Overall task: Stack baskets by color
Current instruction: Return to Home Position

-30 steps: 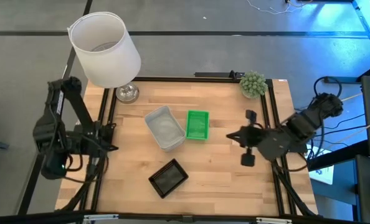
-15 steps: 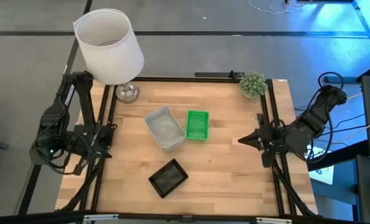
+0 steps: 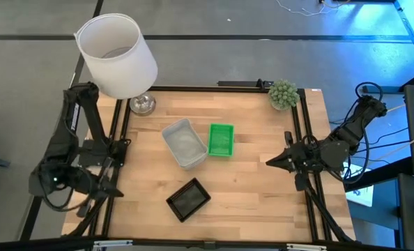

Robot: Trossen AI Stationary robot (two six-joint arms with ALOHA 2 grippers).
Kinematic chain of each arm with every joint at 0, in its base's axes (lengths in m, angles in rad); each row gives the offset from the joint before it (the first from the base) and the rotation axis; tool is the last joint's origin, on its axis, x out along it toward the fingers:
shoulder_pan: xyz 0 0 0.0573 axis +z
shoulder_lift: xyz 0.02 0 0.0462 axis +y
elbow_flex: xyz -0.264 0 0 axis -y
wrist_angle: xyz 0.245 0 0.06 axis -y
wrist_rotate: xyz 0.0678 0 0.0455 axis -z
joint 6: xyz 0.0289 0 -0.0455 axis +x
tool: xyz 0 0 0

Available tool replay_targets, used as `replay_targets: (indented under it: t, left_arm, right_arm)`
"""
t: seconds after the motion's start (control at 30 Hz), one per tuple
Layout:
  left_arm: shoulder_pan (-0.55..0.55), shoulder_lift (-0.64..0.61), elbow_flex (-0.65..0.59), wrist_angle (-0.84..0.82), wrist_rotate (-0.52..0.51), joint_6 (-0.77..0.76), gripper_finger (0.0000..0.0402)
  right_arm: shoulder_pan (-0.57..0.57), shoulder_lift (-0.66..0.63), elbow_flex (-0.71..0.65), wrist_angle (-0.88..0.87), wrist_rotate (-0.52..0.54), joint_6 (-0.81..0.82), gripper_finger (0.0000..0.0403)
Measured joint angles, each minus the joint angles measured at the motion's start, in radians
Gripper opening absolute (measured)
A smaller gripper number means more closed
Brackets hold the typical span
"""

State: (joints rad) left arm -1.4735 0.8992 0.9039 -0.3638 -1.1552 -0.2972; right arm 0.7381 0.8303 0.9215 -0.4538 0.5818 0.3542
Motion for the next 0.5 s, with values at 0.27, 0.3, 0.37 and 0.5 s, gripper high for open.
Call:
replay_targets:
  t: [0.27, 0.3, 0.37, 0.5]
  left_arm:
    - [0.262, 0.072, 0.000, 0.037, 0.230, 0.024, 0.0000]
    - [0.306, 0.078, 0.000, 0.036, 0.273, 0.039, 0.0000]
    - [0.393, 0.084, 0.000, 0.033, 0.360, 0.080, 0.0000]
    - [0.539, 0.081, 0.000, 0.022, 0.520, 0.191, 0.0000]
  right_arm:
    - [0.000, 0.000, 0.000, 0.000, 0.000, 0.003, 0.0000]
    - [0.000, 0.000, 0.000, 0.000, -0.003, 0.003, 0.0000]
    - [0.000, 0.000, 0.000, -0.001, -0.015, 0.000, 0.0000]
    - [0.000, 0.000, 0.000, -0.003, -0.058, -0.034, 0.0000]
